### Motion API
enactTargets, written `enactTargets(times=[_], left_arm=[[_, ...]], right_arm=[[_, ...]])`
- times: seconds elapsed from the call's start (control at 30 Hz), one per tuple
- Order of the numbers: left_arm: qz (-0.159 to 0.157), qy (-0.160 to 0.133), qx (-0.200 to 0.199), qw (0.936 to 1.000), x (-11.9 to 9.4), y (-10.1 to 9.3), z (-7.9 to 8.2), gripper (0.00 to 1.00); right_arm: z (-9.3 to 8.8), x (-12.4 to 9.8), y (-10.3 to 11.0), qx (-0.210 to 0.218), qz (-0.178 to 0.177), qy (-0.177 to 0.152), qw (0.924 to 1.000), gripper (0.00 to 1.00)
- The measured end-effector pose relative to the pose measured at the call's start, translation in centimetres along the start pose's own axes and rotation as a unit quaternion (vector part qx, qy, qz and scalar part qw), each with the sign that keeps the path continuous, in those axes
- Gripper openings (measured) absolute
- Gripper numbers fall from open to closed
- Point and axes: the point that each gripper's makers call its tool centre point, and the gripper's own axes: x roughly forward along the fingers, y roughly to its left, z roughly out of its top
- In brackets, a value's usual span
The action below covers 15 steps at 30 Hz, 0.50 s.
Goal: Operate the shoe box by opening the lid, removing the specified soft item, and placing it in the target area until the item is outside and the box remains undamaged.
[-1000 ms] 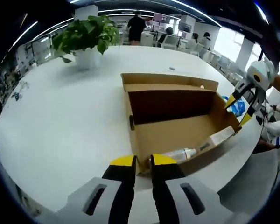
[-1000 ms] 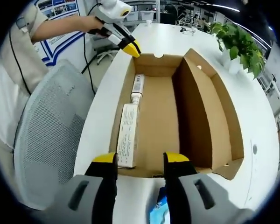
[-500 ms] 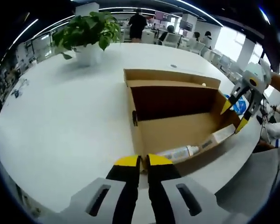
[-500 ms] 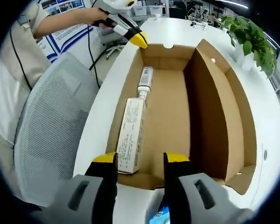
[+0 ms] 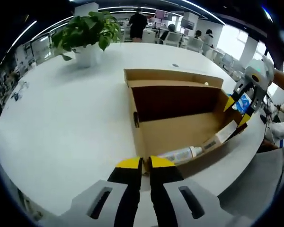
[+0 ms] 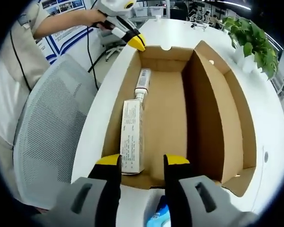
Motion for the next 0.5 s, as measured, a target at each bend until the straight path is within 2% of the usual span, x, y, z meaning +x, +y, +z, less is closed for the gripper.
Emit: enactTargets(times=[0.2, 0.5], left_arm=[[-0.001, 0.001, 0.000, 1.0000, 0.0, 0.0, 0.0, 0.03], [-0.001, 0.001, 0.000, 1.0000, 0.0, 0.0, -0.1, 0.03]], right_arm=[[-0.1, 1.0, 0.5, -0.005, 0.003, 0.008, 1.0000, 0.30], [0.1, 1.4, 0.8, -0.010, -0.002, 0.008, 0.9999, 0.16]])
